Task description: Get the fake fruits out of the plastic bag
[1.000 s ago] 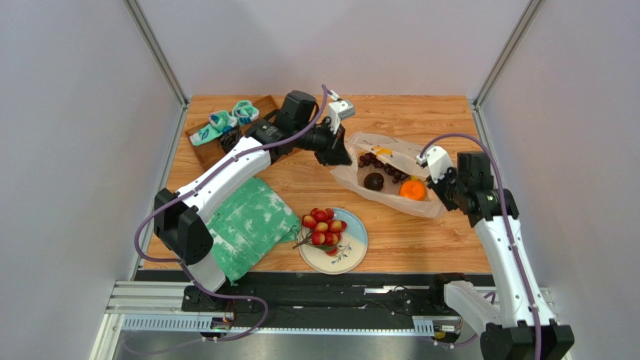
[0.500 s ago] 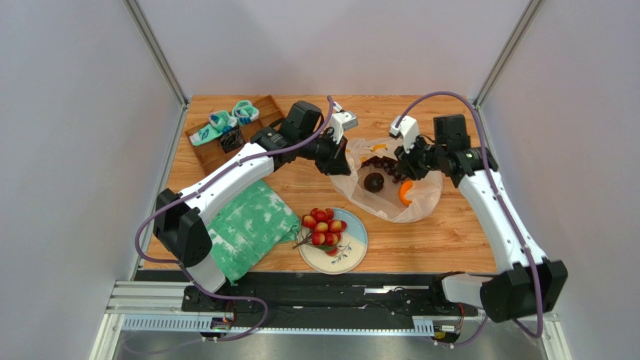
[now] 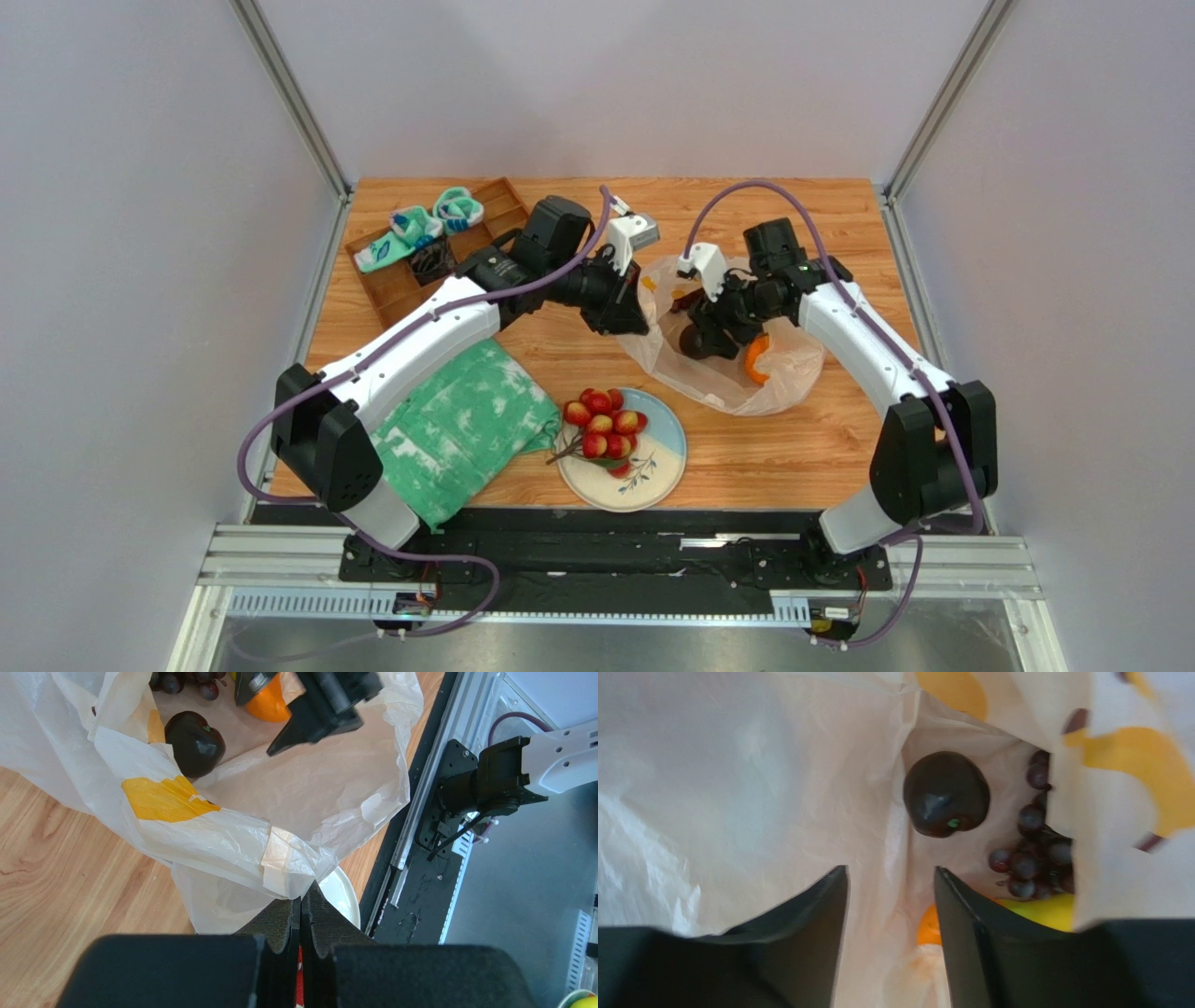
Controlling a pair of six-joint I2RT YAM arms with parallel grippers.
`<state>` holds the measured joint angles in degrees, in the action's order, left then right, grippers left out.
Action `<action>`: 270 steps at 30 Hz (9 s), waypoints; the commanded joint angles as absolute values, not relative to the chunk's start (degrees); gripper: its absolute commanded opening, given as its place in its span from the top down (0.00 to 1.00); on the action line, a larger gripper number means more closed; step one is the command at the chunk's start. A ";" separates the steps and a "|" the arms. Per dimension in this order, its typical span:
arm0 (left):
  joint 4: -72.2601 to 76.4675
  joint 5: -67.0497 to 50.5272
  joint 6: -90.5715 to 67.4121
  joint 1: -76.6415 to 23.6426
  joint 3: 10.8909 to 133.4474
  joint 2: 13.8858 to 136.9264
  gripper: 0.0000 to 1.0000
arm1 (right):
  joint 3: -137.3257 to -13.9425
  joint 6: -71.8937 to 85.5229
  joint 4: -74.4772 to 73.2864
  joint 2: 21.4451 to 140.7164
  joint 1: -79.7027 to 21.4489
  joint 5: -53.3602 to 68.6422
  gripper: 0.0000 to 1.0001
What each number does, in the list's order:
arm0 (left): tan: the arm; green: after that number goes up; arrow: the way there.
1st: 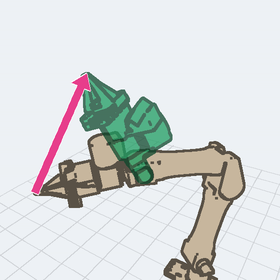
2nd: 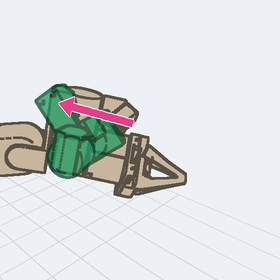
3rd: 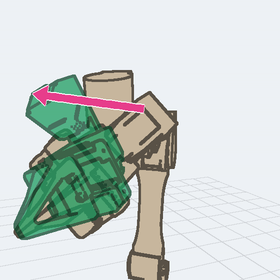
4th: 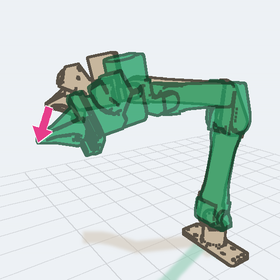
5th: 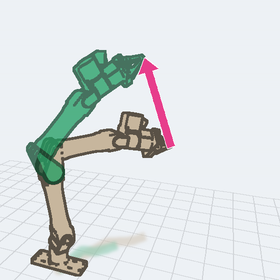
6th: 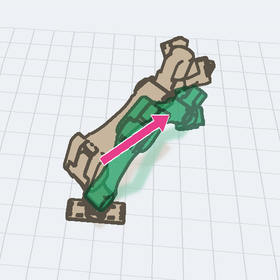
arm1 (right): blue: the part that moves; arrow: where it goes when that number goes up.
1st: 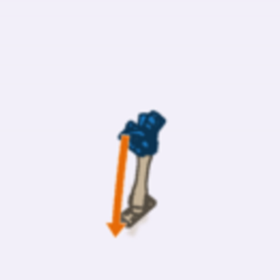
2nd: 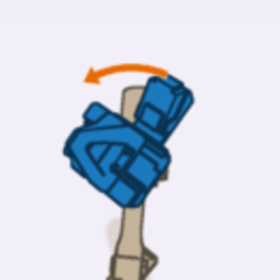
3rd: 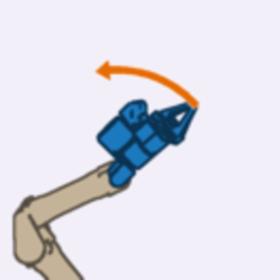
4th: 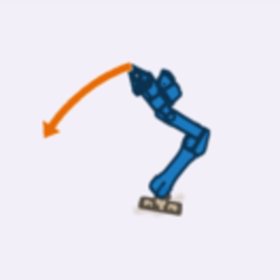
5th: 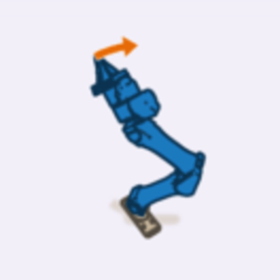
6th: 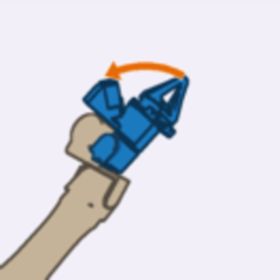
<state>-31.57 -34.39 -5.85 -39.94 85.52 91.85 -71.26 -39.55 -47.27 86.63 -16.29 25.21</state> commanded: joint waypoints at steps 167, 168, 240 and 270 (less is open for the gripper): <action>-32.78 -29.62 0.26 -20.04 83.67 76.29 0.06 | -77.08 -37.01 -49.04 106.35 -36.82 31.02 0.45; -32.87 -29.71 0.26 -20.04 83.58 76.29 0.06 | -77.25 -36.83 -48.96 106.43 -36.83 31.20 0.44; -33.13 -31.73 3.60 -39.29 99.02 87.28 1.00 | -65.71 -34.80 -35.06 59.91 -12.57 -2.98 1.00; -30.41 -23.91 -6.07 -40.17 95.97 94.92 1.00 | -67.68 -38.75 -44.83 75.48 -19.86 22.68 0.74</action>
<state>-31.33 -25.89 -5.30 -40.16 92.53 96.01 -69.43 -33.34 -42.87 72.38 -19.97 23.03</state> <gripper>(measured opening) 0.007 0.298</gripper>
